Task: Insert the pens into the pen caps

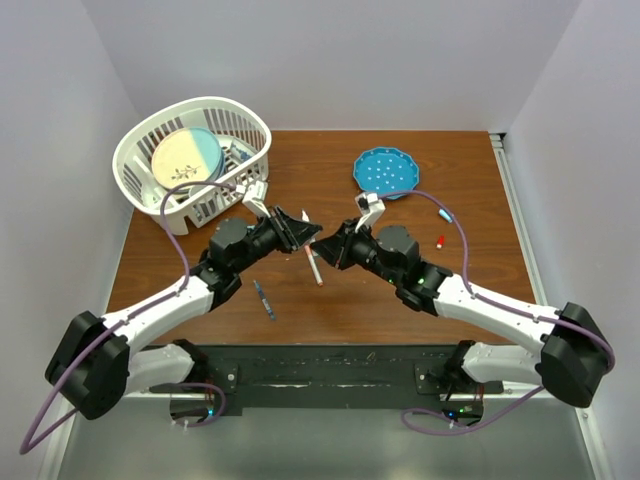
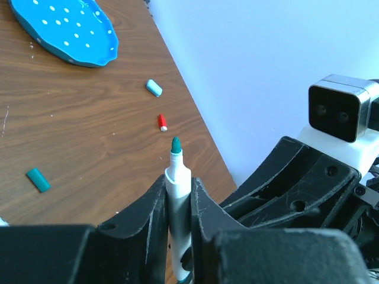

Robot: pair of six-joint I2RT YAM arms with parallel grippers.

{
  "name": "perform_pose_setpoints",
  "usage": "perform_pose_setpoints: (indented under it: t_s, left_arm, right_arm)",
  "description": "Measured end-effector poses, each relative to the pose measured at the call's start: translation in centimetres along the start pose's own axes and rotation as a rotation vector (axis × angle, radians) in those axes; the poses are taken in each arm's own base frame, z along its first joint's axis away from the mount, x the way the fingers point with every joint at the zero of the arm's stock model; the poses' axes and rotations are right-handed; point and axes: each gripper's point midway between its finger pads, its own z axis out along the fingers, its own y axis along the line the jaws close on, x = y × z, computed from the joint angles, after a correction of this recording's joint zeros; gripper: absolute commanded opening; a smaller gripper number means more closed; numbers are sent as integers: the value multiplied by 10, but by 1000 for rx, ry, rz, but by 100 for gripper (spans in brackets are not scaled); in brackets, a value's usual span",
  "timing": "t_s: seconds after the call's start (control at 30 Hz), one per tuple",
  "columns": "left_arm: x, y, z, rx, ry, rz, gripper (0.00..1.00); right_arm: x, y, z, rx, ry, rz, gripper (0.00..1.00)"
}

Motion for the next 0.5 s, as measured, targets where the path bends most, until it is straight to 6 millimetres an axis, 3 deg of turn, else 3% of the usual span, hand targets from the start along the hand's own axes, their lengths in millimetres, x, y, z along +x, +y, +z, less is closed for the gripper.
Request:
perform_pose_setpoints:
  t_s: [0.03, 0.13, 0.17, 0.33, 0.5]
  left_arm:
    - [0, -2, -2, 8, -2, -2, 0]
    - [3, -6, -9, 32, 5, 2, 0]
    - [4, -7, -11, 39, 12, 7, 0]
    - [22, -17, -21, 118, 104, 90, 0]
    - [47, -21, -33, 205, 216, 142, 0]
  right_arm:
    - [1, 2, 0, -5, 4, 1, 23]
    - [4, 6, -3, -19, 18, 0, 43]
    - [5, 6, -4, -20, 24, 0, 46]
    - [-10, 15, -25, -34, 4, -11, 52]
    - [-34, 33, -33, -57, -34, -18, 44]
